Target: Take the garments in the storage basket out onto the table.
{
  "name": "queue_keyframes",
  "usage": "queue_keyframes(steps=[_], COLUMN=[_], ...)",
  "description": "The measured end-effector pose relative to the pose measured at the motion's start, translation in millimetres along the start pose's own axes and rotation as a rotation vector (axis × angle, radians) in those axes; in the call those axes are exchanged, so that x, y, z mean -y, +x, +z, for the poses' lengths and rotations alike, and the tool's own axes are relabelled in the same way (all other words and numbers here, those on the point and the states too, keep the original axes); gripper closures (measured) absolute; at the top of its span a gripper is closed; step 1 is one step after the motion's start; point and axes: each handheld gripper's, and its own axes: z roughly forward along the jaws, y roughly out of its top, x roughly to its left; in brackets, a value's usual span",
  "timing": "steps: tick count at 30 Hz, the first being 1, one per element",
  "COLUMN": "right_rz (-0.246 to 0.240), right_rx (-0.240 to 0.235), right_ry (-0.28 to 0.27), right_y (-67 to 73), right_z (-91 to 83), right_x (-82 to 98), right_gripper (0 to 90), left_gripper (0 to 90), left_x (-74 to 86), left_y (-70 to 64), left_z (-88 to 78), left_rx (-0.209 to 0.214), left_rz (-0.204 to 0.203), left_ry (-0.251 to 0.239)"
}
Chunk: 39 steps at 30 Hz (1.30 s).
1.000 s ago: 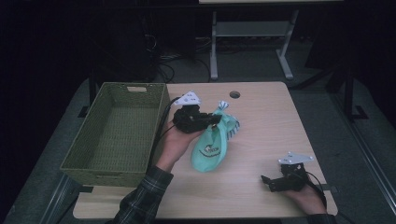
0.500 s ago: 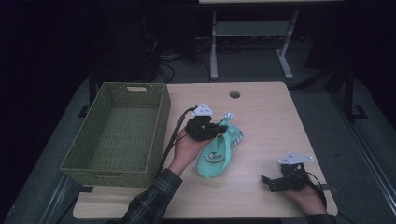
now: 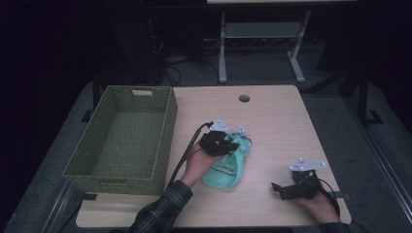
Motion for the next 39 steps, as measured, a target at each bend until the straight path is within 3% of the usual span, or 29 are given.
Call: queue_keyframes(steps=[6, 10, 12, 20, 27, 33, 39], right_rz=[0.000, 0.000, 0.000, 0.001, 0.001, 0.001, 0.005], right_rx=[-0.001, -0.001, -0.002, -0.001, -0.001, -0.001, -0.002], right_ry=[-0.001, 0.000, 0.000, 0.000, 0.000, 0.000, 0.002], right_y=[0.1, 0.2, 0.2, 0.2, 0.2, 0.2, 0.5], right_z=[0.1, 0.0, 0.0, 0.0, 0.0, 0.0, -0.1], right_x=[0.0, 0.0, 0.0, 0.0, 0.0, 0.0, 0.0], right_gripper=[0.0, 0.0, 0.0, 0.0, 0.0, 0.0, 0.0], left_gripper=[79.0, 67.6, 56.0, 45.0, 49.8, 62.3, 79.8], left_x=[11.6, 13.7, 12.1, 7.1, 11.5, 22.4, 35.5], left_y=[-0.5, -0.9, -1.2, -2.1, -8.8, -11.8, -7.5], left_z=[10.4, 11.4, 8.0, -14.4, -32.8, -43.4, -52.9], left_rx=[0.009, 0.009, 0.003, 0.001, -0.003, -0.039, -0.056], left_rz=[-0.001, 0.007, 0.014, 0.011, 0.021, 0.041, 0.002], left_ry=[0.051, 0.068, 0.055, 0.021, 0.014, 0.045, 0.059])
